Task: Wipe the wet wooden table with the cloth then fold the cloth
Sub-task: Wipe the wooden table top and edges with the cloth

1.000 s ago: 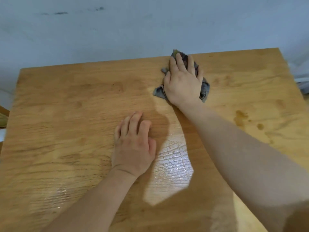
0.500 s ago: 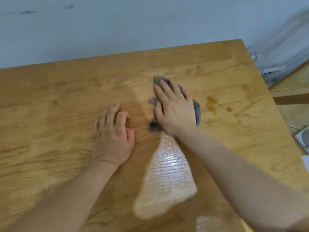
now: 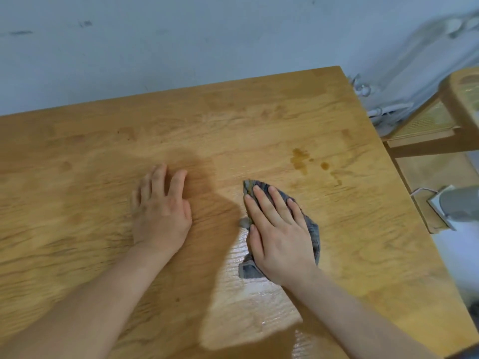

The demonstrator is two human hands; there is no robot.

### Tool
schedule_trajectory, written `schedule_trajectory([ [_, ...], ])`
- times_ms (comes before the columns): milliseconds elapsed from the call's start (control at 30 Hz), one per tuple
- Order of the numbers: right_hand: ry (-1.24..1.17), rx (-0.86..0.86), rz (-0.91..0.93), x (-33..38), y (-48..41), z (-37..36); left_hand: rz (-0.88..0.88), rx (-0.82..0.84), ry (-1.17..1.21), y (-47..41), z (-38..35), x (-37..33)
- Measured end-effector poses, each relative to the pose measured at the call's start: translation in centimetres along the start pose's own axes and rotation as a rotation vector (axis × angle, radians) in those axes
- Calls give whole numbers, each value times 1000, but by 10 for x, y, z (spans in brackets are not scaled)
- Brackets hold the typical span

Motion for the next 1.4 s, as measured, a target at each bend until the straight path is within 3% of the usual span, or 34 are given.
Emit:
schedule_trajectory([
  [233, -30, -37, -72, 2, -112, 14, 136, -20, 22, 2, -6, -26],
  [500, -55, -29, -110, -6, -234, 32, 149, -28, 12, 1, -7, -26],
  [567, -38, -9, -34, 10, -238, 29, 156, -37, 20, 0, -8, -25],
  [700, -47, 37, 285, 43, -182, 22, 160, -68, 58, 3, -7, -25],
  [833, -35, 86, 470, 24, -122, 17, 163, -100, 76, 1, -6, -24],
  [900, -7, 35, 368, 3, -151, 24, 162, -100, 69, -1, -6, -24],
  [1033, -38, -38, -89, 4, -233, 34, 160, -94, 42, -1, -8, -24],
  [1100, -46, -27, -89, 29, -234, 26, 164, -94, 39, 0, -8, -24],
  [1233, -69, -48, 110, 54, -173, 13, 153, -101, 47, 1, -9, -24],
  [1400, -64, -89, 5, 26, -73, 6, 150, -108, 59, 0, -8, -23],
])
Point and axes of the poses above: each hand's wrist, its own y-axis away from the middle knuckle, its own z-axis out of the back of the hand, x = y × z, the point moved 4 cm from there along -y, towards the middle knuckle, and after that the axes turned 5 degrees about x, right-handed, at the moved point
